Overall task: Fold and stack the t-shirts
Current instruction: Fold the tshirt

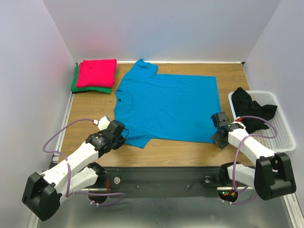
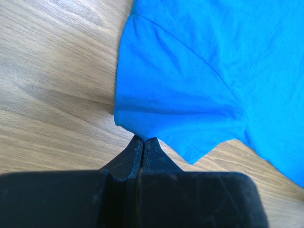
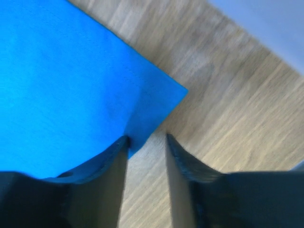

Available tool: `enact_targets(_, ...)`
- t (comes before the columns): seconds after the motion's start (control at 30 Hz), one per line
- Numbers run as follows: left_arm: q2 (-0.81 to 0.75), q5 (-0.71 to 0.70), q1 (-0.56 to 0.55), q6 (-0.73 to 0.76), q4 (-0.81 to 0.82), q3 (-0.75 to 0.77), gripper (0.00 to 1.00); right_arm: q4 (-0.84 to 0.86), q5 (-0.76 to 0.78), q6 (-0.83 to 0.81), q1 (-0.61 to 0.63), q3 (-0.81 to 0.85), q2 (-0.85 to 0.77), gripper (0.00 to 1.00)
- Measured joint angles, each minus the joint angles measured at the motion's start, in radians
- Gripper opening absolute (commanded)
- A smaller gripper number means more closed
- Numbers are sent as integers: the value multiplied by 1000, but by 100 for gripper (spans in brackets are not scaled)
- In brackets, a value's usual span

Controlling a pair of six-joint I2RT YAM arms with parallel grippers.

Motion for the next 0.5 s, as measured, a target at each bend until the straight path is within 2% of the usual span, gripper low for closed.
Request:
enact_targets(0.1, -2, 0, 0, 0, -1, 1, 0, 16, 10, -8, 0, 1, 7, 30)
enact_targets(0.2, -6, -2, 0, 0, -3, 2, 0, 27, 16, -12, 0, 2, 13, 29)
enact_targets(0.3, -6, -5, 0, 1, -3, 4, 0, 40, 22, -19, 0, 10, 28, 17)
enact_targets(0.5, -6, -4, 0, 10, -8, 27, 0, 95, 24, -40, 0, 26, 59, 4)
